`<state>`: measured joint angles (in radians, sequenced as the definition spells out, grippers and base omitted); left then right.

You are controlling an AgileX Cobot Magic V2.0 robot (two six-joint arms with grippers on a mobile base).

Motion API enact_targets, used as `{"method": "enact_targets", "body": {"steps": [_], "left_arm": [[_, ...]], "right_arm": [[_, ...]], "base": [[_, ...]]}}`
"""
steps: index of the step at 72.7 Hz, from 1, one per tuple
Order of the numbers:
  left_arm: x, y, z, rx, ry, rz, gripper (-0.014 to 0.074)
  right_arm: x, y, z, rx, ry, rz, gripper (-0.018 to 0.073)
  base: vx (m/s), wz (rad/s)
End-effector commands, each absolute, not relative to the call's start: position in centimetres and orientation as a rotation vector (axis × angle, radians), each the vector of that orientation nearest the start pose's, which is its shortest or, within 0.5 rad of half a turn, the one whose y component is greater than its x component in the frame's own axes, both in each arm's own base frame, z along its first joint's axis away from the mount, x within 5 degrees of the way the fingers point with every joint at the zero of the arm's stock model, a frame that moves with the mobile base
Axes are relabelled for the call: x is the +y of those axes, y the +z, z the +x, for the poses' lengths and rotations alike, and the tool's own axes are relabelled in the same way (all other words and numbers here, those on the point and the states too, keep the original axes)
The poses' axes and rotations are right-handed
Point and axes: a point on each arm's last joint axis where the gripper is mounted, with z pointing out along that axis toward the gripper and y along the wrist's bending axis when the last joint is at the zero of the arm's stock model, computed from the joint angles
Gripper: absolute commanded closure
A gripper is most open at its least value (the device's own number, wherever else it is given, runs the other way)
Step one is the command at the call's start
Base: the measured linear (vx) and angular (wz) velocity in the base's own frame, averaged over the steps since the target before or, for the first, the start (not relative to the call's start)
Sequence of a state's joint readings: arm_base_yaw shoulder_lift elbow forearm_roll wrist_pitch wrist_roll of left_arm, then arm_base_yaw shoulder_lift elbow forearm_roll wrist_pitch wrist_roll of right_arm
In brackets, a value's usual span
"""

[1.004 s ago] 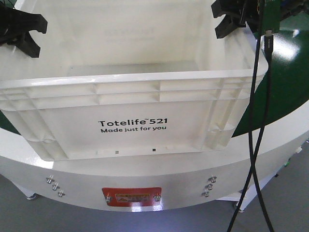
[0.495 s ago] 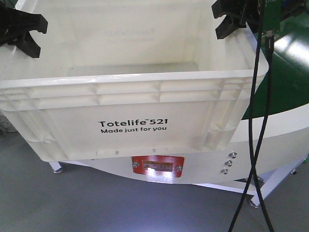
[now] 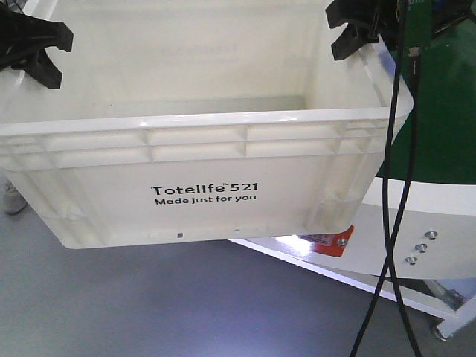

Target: Place moving items into box and shelve

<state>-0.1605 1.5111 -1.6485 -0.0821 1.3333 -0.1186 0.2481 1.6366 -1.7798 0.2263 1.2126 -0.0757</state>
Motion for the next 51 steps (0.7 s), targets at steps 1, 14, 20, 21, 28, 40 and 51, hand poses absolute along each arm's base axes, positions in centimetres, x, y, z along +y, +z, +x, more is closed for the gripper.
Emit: {"method": "enact_targets", "body": {"steps": [1, 14, 20, 21, 28, 40, 51], "left_arm": [[-7.18, 43.82, 28.69, 2.465, -0.429, 0.087, 0.0600], [-7.18, 43.82, 28.69, 2.465, -0.429, 0.087, 0.0600], [-7.18, 43.82, 28.69, 2.465, -0.429, 0.087, 0.0600], [-7.18, 43.82, 28.69, 2.465, -0.429, 0.087, 0.0600], [-7.18, 43.82, 28.69, 2.465, -0.429, 0.087, 0.0600], [-7.18, 43.82, 28.69, 2.466, -0.429, 0.087, 0.0600], [-7.18, 43.82, 28.69, 2.466, -0.429, 0.087, 0.0600]], "right_arm": [[11.77, 44.92, 31.23, 2.303, 0.589, -0.400, 0.0564], [11.77, 44.92, 31.22, 2.304, 0.589, -0.401, 0.0564], [11.77, 44.92, 31.22, 2.304, 0.589, -0.401, 0.0564], [11.77, 44.92, 31.22, 2.304, 0.589, -0.401, 0.0564], [11.77, 44.92, 31.23, 2.303, 0.589, -0.400, 0.0564], [11.77, 44.93, 31.23, 2.303, 0.589, -0.400, 0.0564], [11.77, 44.93, 31.23, 2.303, 0.589, -0.400, 0.0564]], "base": [[-0.12, 0.43], [-0.12, 0.44], [-0.12, 0.47], [-0.12, 0.48], [-0.13, 0.49], [-0.13, 0.55], [-0.14, 0.59]]}}
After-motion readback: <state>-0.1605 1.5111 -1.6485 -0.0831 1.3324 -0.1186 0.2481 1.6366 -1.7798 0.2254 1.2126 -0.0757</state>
